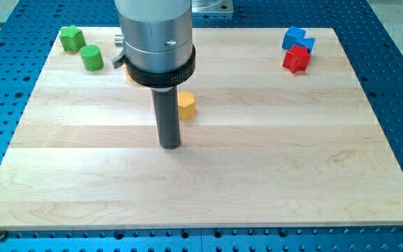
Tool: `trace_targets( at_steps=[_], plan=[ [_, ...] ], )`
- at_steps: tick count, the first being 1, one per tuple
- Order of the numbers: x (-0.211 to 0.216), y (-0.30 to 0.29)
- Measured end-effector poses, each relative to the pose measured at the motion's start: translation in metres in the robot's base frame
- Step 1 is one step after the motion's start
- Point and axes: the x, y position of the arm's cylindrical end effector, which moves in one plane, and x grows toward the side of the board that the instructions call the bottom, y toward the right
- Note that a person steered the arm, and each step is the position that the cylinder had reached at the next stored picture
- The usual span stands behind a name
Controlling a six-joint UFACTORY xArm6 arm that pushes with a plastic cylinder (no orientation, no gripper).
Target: Slide the hexagon below the cube
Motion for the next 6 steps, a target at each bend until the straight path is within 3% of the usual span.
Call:
trace_targets(
  at_steps=[3,4,5,6],
  plan=[
    [-0.003,-0.032],
    [-0.047,-0.03],
    [-0.087,0.065],
    [-0.096,0.152]
  ],
)
